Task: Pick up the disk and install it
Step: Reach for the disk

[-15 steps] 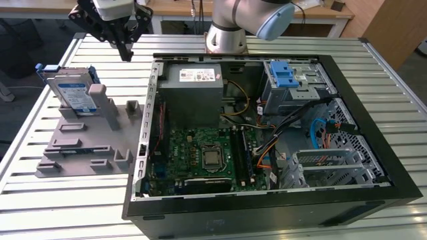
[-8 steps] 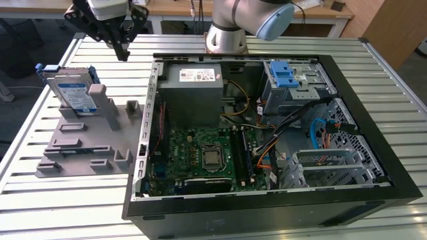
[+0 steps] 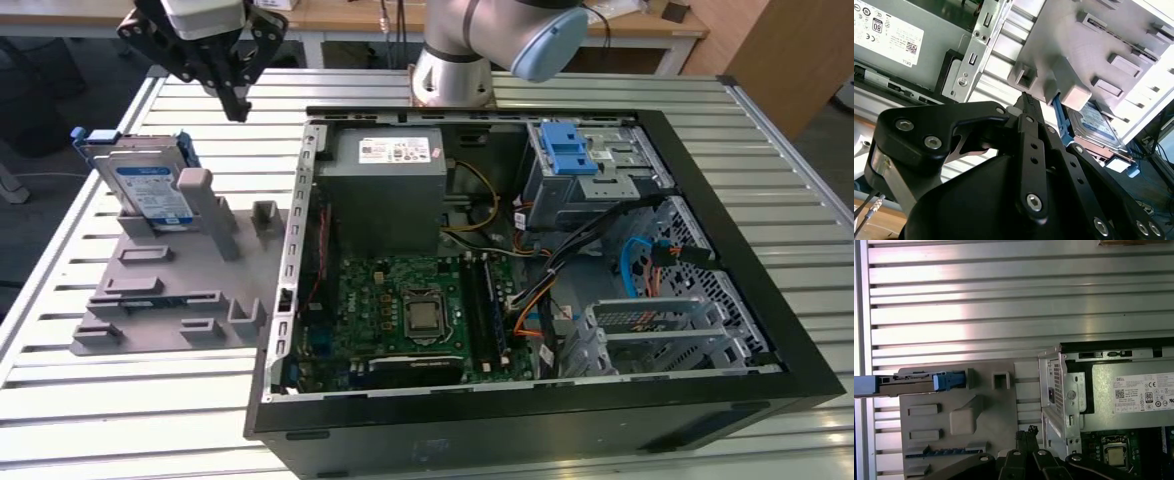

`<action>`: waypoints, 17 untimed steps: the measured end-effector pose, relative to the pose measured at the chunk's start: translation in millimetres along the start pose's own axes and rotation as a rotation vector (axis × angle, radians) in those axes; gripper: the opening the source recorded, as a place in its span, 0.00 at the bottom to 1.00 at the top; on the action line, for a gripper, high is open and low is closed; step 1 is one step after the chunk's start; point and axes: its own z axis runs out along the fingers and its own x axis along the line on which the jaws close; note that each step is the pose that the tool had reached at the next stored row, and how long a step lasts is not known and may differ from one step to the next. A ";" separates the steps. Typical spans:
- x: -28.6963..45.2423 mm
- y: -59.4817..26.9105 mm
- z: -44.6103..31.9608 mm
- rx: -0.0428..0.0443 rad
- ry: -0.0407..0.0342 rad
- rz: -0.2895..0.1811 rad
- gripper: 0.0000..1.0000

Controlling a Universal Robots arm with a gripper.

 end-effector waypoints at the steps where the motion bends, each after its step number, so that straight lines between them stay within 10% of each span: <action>1: 1.0 0.1 0.0 0.0000 0.0000 0.000 0.11; 17: 17.3 0.8 -0.2 0.0000 0.0000 0.000 0.11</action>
